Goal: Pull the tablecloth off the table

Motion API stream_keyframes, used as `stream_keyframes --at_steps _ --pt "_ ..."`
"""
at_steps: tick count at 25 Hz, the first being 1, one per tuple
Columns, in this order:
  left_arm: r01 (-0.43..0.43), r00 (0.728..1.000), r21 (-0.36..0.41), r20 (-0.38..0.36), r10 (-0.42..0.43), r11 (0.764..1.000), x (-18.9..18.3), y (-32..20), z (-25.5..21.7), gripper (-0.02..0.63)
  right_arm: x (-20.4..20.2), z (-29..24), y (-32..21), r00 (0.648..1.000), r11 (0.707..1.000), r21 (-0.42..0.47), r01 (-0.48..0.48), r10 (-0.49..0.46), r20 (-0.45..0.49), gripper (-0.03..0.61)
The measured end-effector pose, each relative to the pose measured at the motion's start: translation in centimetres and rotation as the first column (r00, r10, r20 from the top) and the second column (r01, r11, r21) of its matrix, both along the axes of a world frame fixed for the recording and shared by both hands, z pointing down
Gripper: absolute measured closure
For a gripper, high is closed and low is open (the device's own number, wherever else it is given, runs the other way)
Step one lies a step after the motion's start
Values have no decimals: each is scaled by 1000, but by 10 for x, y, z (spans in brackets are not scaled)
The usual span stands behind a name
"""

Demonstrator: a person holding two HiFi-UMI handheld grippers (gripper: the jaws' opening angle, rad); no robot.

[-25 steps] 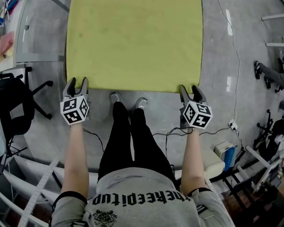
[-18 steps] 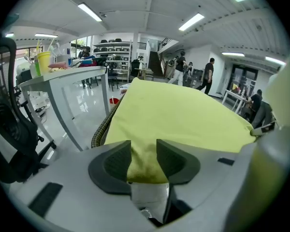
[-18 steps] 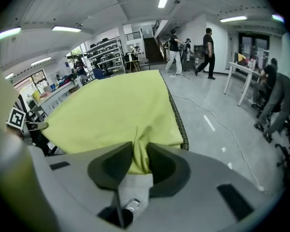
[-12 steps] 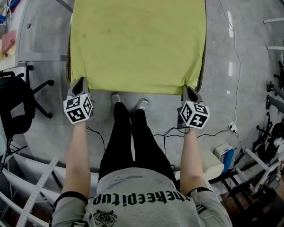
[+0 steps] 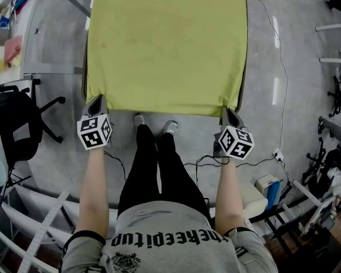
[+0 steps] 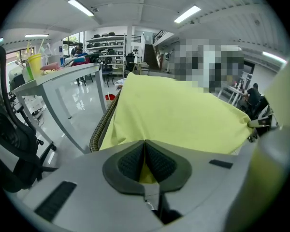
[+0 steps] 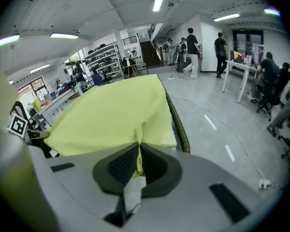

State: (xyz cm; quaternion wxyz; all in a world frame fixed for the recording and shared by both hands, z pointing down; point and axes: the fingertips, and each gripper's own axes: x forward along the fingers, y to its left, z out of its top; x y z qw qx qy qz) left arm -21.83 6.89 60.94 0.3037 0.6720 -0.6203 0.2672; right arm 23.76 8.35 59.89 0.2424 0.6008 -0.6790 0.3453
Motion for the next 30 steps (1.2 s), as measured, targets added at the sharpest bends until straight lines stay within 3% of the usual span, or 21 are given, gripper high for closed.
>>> stream_keyframes --at_steps 6,18,30 --pt "4 999 30 -39 -3 1000 1 7 -17 597 0 -19 5 1000 999 30 19 -19 -1 561" --pt "-40 998 166 -46 48 985 5 23 -82 598 -9 -89 11 997 981 184 66 -71 21 561" --pt "-44 997 250 -45 57 967 -7 62 -145 598 -8 -137 55 994 969 226 100 -110 30 561"
